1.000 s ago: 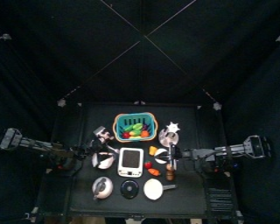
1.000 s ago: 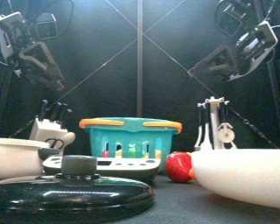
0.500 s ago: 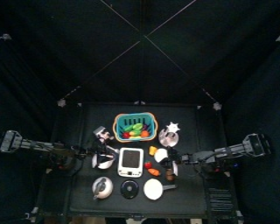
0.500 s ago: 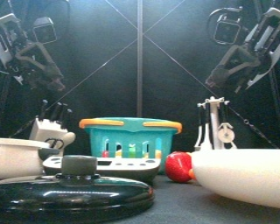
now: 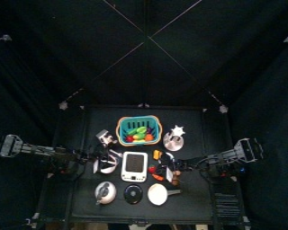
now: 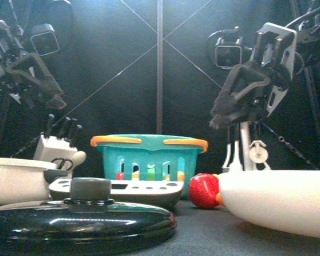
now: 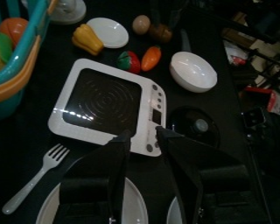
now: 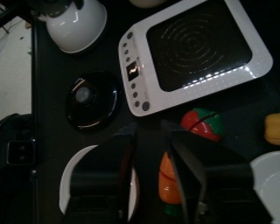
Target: Grab strawberry
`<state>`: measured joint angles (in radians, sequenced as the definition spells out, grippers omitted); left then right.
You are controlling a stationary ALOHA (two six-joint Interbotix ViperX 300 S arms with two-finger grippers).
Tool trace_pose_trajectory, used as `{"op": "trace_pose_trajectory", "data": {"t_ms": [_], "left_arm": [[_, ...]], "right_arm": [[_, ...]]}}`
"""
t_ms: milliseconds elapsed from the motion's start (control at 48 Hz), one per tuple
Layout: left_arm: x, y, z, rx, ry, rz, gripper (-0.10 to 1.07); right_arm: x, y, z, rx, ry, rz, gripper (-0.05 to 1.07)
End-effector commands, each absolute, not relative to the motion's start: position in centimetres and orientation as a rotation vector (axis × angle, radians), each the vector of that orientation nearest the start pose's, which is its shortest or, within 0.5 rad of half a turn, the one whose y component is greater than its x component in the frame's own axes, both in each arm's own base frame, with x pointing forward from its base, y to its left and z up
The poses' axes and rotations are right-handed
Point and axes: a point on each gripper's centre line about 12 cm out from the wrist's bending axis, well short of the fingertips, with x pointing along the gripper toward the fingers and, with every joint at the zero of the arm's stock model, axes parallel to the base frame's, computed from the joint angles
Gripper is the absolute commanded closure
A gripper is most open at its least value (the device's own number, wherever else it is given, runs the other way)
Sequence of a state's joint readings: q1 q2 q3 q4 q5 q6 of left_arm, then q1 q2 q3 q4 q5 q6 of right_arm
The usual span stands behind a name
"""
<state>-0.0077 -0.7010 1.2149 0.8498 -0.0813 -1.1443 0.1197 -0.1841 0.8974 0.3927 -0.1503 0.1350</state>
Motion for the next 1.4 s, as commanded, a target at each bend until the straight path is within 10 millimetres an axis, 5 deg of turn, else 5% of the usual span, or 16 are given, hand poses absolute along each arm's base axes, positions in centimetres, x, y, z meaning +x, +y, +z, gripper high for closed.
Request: {"op": "trace_pose_trajectory", "data": {"t_ms": [0, 333, 667, 1375], "left_arm": [[22.0, -1.2, 19.7, -0.307, 0.446, -0.033, 0.25], [21.9, -1.3, 19.6, -0.318, 0.445, -0.039, 0.25], [22.0, -1.2, 19.7, -0.319, 0.444, -0.031, 0.25], [22.2, -0.5, 20.1, -0.320, 0.430, 0.000, 0.25]], "right_arm": [[34.5, 3.4, 18.0, 0.478, 0.548, -0.093, 0.25], [36.3, 2.7, 16.0, 0.538, 0.635, -0.148, 0.25], [36.3, 1.5, 16.8, 0.686, 0.682, -0.204, 0.25], [37.3, -2.8, 22.1, 0.689, 0.943, -0.296, 0.25]]}}
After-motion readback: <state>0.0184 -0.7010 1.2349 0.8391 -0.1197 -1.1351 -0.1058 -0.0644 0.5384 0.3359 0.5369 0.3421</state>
